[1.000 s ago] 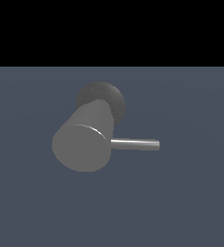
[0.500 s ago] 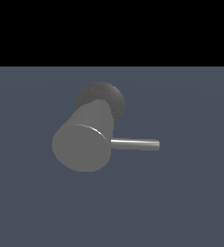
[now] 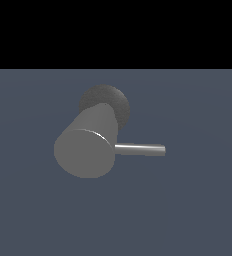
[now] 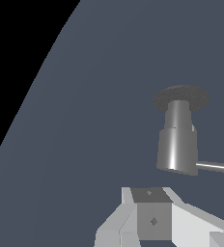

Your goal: Turn on the faucet by rotating a designated handle.

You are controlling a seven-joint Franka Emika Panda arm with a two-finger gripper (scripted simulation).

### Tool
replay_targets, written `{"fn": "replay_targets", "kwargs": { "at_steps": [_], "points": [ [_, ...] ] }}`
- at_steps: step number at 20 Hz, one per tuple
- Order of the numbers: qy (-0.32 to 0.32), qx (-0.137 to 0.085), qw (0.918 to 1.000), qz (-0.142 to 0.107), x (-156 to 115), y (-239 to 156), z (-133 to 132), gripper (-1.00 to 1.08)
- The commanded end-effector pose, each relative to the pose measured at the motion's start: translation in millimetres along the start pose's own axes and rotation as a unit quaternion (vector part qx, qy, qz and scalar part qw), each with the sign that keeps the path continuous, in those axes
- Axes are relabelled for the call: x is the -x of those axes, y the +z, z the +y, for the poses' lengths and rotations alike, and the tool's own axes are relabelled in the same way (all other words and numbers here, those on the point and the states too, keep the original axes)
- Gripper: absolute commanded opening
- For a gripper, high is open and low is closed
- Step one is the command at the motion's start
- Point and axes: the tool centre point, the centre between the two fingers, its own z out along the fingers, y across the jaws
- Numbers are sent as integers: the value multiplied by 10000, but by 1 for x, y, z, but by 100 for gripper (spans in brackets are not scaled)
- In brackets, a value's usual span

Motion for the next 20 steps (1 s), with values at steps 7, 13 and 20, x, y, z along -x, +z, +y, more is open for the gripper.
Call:
{"fn": "replay_targets", "kwargs": {
  "at_steps": [7, 13, 20],
  "points": [
    [26, -353, 9992, 205, -4, -8, 3, -100],
    [-72, -440, 9989, 153, -4, -2, -8, -100],
    [-164, -443, 9989, 63, -3, 5, -18, -100]
  ]
}}
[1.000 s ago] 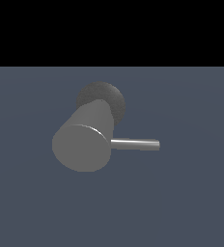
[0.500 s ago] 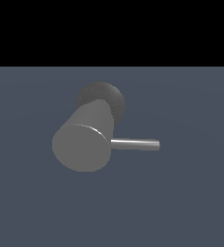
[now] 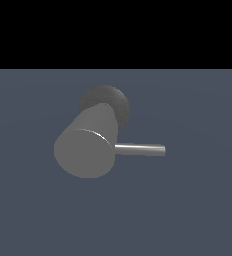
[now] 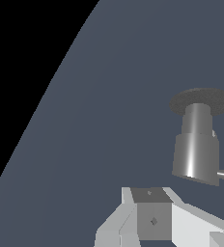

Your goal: Turn on the faucet by rotating a designated handle.

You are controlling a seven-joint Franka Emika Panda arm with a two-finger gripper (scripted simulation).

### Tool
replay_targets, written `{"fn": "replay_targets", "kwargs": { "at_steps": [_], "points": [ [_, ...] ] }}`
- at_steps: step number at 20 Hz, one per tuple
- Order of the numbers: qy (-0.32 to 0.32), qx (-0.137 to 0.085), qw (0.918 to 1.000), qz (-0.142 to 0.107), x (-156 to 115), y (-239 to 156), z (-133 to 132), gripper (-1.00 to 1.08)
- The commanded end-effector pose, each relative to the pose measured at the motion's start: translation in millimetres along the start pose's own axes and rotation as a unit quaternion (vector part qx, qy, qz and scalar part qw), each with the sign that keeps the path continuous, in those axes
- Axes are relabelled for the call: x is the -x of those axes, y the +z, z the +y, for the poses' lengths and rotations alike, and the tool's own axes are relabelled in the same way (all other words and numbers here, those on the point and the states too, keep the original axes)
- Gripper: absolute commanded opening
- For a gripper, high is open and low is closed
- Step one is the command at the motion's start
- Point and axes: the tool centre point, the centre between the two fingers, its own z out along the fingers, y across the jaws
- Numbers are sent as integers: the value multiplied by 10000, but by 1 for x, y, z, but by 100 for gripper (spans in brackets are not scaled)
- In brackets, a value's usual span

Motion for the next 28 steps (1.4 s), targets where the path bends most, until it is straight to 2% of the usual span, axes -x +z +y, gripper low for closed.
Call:
{"fn": "replay_targets", "kwargs": {
  "at_steps": [1, 5, 10, 14, 18, 23, 28],
  "points": [
    [-2, 4, 10000, -2, 0, 0, 0, -100],
    [17, -56, 10000, 51, -1, -3, 2, -100],
    [29, -309, 9993, 205, -4, -9, 3, -100],
    [61, -639, 9971, 421, -9, -18, 7, -100],
    [120, -1101, 9911, 733, -15, -31, 13, -100],
    [263, -1840, 9744, 1263, -25, -53, 29, -100],
    [503, -2623, 9454, 1867, -34, -76, 54, -100]
  ]
}}
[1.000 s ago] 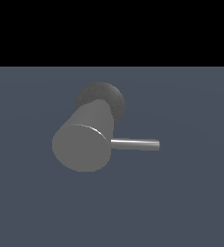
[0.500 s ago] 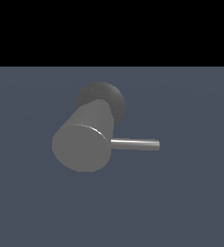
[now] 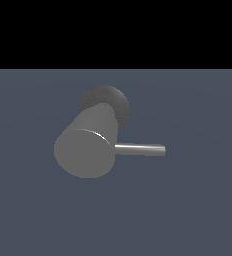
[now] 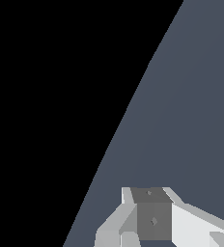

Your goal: Turn on the faucet by rotating a designated handle.

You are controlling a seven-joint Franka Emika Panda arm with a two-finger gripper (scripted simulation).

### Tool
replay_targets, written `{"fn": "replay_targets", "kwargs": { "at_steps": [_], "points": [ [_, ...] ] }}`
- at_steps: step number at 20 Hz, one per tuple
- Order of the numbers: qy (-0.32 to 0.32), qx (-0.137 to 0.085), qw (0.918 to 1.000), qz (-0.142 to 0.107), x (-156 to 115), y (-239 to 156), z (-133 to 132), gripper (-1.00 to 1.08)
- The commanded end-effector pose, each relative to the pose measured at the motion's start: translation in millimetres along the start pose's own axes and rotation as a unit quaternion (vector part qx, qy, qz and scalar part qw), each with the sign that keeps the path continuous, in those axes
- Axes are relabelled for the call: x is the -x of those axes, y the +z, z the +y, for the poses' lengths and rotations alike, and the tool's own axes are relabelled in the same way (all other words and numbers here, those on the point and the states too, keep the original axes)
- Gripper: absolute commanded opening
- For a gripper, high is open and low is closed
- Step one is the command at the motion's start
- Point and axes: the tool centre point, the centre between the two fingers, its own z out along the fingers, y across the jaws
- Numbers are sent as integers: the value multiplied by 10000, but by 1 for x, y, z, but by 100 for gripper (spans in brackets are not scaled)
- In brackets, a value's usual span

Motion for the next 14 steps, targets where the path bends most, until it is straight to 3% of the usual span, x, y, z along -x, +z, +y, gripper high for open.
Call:
{"fn": "replay_targets", "kwargs": {
  "at_steps": [1, 7, 14],
  "points": [
    [132, -395, 9986, 340, -10, -14, 8, -100],
    [533, -1249, 9840, 1156, -31, -48, 37, -100],
    [1154, -2072, 9485, 2098, -47, -82, 88, -100]
  ]
}}
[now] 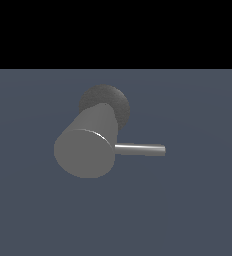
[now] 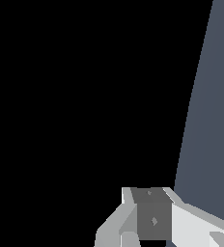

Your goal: Turn on the faucet by rotating a designated handle.

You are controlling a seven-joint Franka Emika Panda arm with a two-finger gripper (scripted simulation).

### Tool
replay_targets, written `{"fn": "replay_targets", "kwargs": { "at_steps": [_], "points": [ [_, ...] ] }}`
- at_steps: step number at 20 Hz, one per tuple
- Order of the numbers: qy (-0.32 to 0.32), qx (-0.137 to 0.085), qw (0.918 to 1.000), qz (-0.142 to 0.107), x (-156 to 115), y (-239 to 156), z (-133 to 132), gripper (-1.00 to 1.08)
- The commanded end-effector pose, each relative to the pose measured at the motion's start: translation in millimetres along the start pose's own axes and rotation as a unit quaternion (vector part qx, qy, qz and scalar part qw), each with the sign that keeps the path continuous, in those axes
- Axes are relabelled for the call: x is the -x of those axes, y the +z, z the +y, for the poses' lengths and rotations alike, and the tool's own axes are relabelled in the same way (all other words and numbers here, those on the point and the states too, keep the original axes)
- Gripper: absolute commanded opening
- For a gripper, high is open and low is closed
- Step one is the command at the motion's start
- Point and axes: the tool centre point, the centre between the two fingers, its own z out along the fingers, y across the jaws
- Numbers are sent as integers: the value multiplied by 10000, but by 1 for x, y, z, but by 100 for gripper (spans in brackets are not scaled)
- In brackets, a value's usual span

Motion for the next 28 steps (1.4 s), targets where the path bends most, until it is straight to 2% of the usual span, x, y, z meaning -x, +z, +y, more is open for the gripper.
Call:
{"fn": "replay_targets", "kwargs": {
  "at_steps": [1, 4, 7, 10, 13, 19, 24, 28],
  "points": [
    [243, -270, 9986, 374, -13, -15, 15, -100],
    [555, -550, 9936, 817, -27, -33, 36, -100],
    [891, -787, 9849, 1258, -37, -50, 61, -100],
    [1250, -980, 9727, 1693, -45, -67, 90, -100],
    [1630, -1127, 9570, 2117, -49, -83, 122, -100],
    [2443, -1284, 9159, 2915, -45, -110, 194, -100],
    [3154, -1277, 8726, 3504, -27, -127, 257, -100],
    [3660, -1203, 8379, 3867, -7, -135, 302, -100]
  ]
}}
